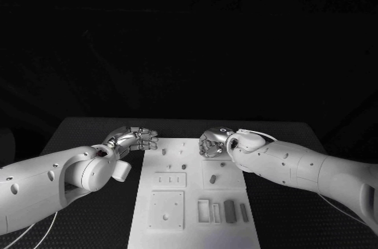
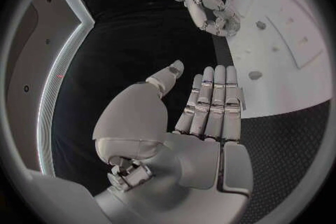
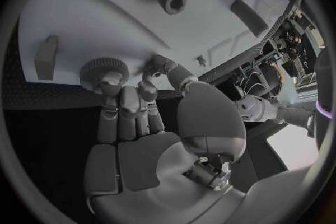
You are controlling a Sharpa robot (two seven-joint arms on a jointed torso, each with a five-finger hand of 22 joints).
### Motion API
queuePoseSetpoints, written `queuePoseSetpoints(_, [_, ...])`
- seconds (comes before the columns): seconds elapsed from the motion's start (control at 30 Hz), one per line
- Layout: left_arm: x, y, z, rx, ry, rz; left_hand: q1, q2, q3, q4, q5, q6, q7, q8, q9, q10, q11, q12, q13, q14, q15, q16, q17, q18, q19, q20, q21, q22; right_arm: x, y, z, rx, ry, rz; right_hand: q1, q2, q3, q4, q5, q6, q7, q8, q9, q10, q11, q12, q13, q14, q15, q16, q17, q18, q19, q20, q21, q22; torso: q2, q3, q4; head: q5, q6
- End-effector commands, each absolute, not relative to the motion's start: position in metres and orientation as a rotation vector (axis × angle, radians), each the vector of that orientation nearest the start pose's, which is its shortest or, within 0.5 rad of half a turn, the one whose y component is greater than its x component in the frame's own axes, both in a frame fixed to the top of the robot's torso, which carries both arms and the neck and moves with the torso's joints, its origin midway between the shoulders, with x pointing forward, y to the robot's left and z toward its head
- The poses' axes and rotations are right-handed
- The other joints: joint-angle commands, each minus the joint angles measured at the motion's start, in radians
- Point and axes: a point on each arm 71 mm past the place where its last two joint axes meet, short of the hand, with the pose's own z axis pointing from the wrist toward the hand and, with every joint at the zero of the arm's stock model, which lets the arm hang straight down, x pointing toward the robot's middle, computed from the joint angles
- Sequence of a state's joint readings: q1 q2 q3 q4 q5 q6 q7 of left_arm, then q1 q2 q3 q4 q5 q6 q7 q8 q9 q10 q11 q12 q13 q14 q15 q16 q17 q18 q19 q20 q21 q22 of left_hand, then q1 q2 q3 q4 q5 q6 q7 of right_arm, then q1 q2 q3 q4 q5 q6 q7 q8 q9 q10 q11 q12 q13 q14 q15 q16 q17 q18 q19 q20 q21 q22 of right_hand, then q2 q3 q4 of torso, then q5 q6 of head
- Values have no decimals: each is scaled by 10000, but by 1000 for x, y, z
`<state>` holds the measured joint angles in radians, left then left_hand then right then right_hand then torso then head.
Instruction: Assemble the parts on the task board
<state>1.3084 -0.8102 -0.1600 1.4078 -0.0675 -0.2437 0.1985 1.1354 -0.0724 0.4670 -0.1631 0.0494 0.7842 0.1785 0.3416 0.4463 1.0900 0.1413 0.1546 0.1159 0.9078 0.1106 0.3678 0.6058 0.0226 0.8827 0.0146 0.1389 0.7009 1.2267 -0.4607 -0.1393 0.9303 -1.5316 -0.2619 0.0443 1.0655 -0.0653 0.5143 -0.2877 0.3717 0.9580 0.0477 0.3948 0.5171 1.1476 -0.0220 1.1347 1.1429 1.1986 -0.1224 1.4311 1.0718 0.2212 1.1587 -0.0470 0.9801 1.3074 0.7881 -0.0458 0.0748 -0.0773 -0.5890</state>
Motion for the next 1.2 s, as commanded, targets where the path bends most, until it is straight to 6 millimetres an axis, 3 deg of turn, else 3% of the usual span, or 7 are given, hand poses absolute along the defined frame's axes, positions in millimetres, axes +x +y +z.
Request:
queuePoseSetpoints(0.03, [513, 223, -185, -10672, 16504, -13660, -114, 14, -2, -60, 17, -10, 46, -53, -16, 54, 10, -56, -15, 40, 60, -41, 14, -51, 42, 21, -51, -9, 566, -169, -238, -3384, 17146, 4264, -159, -32, -32, 38, 46, 771, 310, 56, 241, 30, -79, 46, -11, 71, -72, 80, 46, 406, 4, 9, 72, 208, 10, -1, -2, -9, 22])
queuePoseSetpoints(0.47, [513, 226, -185, -10707, 16441, -13585, -114, 11, 11, -79, 17, -8, 51, -56, -21, 62, 8, -66, -16, 43, 57, -51, 21, -50, 46, 21, -56, -8, 561, -159, -229, -2539, 16216, 4122, -574, -229, 42, 175, 56, 955, 208, 4, 338, 284, -190, 123, 68, 344, -182, 212, 140, 406, 160, -42, 154, 183, 17, -18, 6, -4, 142])
queuePoseSetpoints(0.73, [514, 226, -186, -10731, 16433, -13586, -122, 9, 18, -88, 16, -4, 56, -57, -24, 70, 7, -72, -17, 45, 59, -59, 27, -52, 48, 22, -60, -8, 560, -140, -222, -2360, 15858, 4266, -607, -219, 116, 230, 60, 1003, 185, -15, 364, 357, -214, 138, 89, 443, -207, 249, 188, 406, 214, -73, 170, 174, 43, 2, 9, -32, 237])
queuePoseSetpoints(1.2, [515, 223, -186, -10706, 16445, -13606, -137, 10, 29, -98, 17, 1, 61, -60, -29, 79, 7, -84, -19, 49, 61, -71, 36, -53, 52, 23, -66, -8, 562, -110, -212, -2246, 14856, 4046, -620, -253, 189, 257, 54, 1044, 165, -42, 398, 380, -235, 69, 27, 531, -230, 276, 194, 406, 279, -103, 190, 168, 44, -2, 16, 27, 298])
